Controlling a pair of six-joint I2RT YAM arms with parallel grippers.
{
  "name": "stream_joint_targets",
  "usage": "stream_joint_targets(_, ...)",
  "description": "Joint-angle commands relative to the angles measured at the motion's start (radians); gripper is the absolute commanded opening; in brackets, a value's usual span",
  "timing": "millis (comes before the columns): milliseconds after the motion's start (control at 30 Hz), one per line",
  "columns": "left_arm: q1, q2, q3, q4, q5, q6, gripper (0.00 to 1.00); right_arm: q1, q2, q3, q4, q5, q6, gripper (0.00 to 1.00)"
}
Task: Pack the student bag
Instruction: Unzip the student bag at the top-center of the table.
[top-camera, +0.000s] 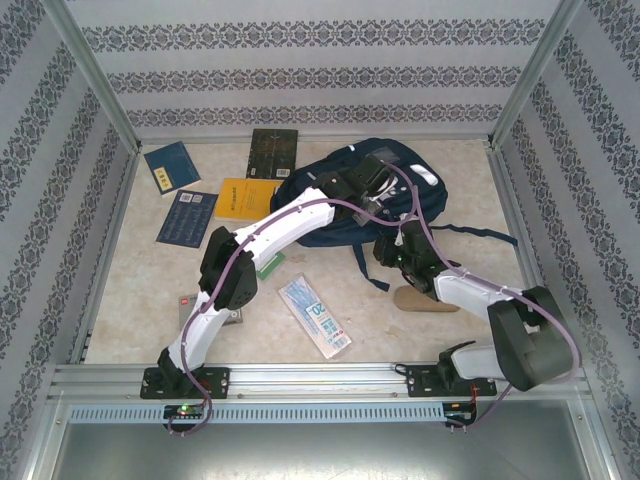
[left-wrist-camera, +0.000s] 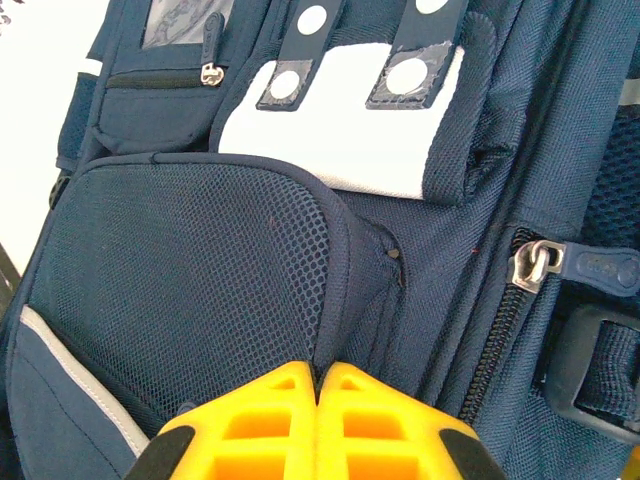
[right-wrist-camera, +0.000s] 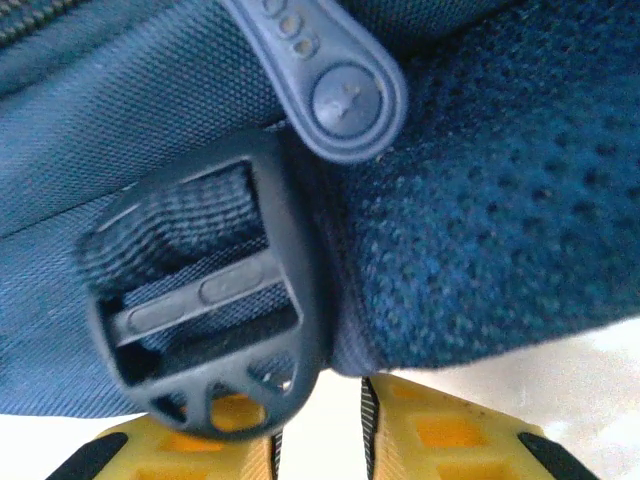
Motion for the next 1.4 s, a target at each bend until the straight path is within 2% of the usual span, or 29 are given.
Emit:
stream_joint_targets(0,0.012,-0.09,0.069,-0.001,-0.011,-0.036,0.0,0.01,0.038,0.006,0.079,0.051,-0.063,0.31)
stream_joint_targets(67,0.014,-0.088,0.076,-0.006,-0.001,-0.044,0.0,0.01,0.056,0.007,0.112,0.051,-0.086,0.33)
stream_joint_targets(133,0.015,-0.085,0.083,-0.011,0.006,-0.054,0.0,0.011,0.074,0.017,0.14,0.028,-0.105,0.31)
stream_joint_targets(267,0.018,-0.074,0.086,-0.018,0.016,-0.075,0.0,0.015,0.083,0.037,0.163,-0.021,-0.119,0.15)
stream_joint_targets(300,0.02,-0.069,0.091,-0.021,0.017,-0.081,0.0,0.02,0.079,0.037,0.167,-0.028,-0.127,0.05)
stream_joint_targets(333,0.022,-0.063,0.095,-0.023,0.018,-0.087,0.0,0.022,0.075,0.038,0.163,-0.039,-0.133,0.0)
stream_joint_targets(567,0.053,-0.025,0.105,-0.028,0.024,-0.147,0.0,0.057,-0.04,-0.001,0.142,-0.101,-0.124,0.0)
stream_joint_targets(733,0.084,0.004,0.121,-0.033,0.073,-0.208,0.0,0.137,-0.105,-0.007,0.107,-0.088,-0.124,0.0)
stream_joint_targets(867,0.093,0.014,0.118,-0.034,0.073,-0.211,0.0,0.151,-0.131,-0.008,0.07,-0.059,-0.087,0.0)
stream_joint_targets(967,0.109,0.012,0.104,-0.039,0.083,-0.22,0.0,0.098,-0.168,-0.039,0.063,-0.061,-0.011,0.08)
stream_joint_targets(1067,0.115,0.007,0.09,-0.038,0.09,-0.221,0.0,-0.02,-0.21,-0.073,0.054,-0.15,0.116,0.22)
stream_joint_targets(1167,0.115,0.003,0.082,-0.035,0.099,-0.221,0.0,-0.133,-0.237,-0.078,0.017,-0.241,0.213,0.32)
stream_joint_targets(1233,0.115,0.001,0.081,-0.034,0.106,-0.219,0.0,-0.184,-0.24,-0.069,0.0,-0.293,0.245,0.42)
stream_joint_targets(1367,0.114,-0.004,0.074,-0.03,0.113,-0.208,0.0,-0.243,-0.207,-0.049,-0.013,-0.298,0.369,0.63)
